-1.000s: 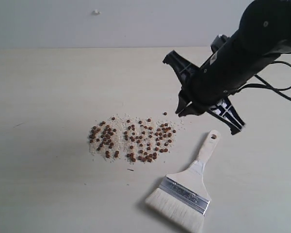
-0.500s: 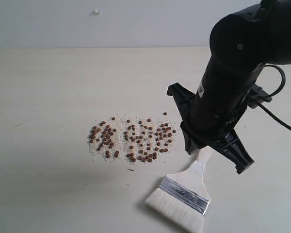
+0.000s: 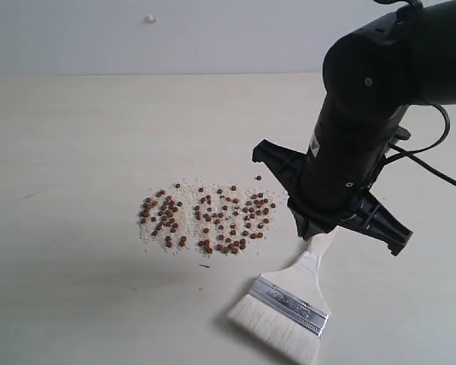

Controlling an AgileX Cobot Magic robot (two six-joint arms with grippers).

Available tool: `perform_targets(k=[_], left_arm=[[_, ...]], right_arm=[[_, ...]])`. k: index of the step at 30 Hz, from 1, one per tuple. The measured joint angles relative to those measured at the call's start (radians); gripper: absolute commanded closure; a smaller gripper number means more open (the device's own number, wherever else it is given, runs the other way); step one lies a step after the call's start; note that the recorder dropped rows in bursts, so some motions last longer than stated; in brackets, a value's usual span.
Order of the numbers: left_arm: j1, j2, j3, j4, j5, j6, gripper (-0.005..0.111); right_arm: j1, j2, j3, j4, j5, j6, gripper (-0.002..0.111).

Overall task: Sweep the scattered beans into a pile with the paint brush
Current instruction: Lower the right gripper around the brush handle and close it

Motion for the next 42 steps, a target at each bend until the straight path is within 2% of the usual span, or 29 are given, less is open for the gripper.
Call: perform_targets(k=[6, 12, 18, 23, 31, 34, 36, 42], left_arm=[[0.0, 0.0, 0.0, 0.0, 0.0, 0.0, 0.107], [0.0, 0.0, 0.0, 0.0, 0.0, 0.0, 0.107], [0.0, 0.0, 0.0, 0.0, 0.0, 0.0, 0.107], [0.0, 0.0, 0.0, 0.0, 0.0, 0.0, 0.107], [0.0, 0.0, 0.0, 0.0, 0.0, 0.0, 0.107], [0.0, 0.0, 0.0, 0.0, 0.0, 0.0, 0.107], [0.0, 0.0, 0.0, 0.0, 0.0, 0.0, 0.107], [0.0, 0.0, 0.0, 0.0, 0.0, 0.0, 0.107]], right_arm=[[0.0, 0.002, 0.0, -0.046, -0.012, -0.064, 0.108], [0.0, 0.014, 0.0, -0.059, -0.052, -0.166, 0.078], [0.0, 0.016, 0.0, -0.059, 0.024, -0.144, 0.074], [0.0, 0.016, 0.0, -0.059, -0.006, -0.069, 0.074], [0.0, 0.016, 0.0, -0.049, 0.002, -0.068, 0.073], [0.0, 0.016, 0.0, -0.054, 0.02, -0.101, 0.057], [0.0, 0.016, 0.0, -0.054, 0.029, -0.115, 0.052], [0.0, 0.087, 0.0, -0.056, 0.035, -0.114, 0.05]])
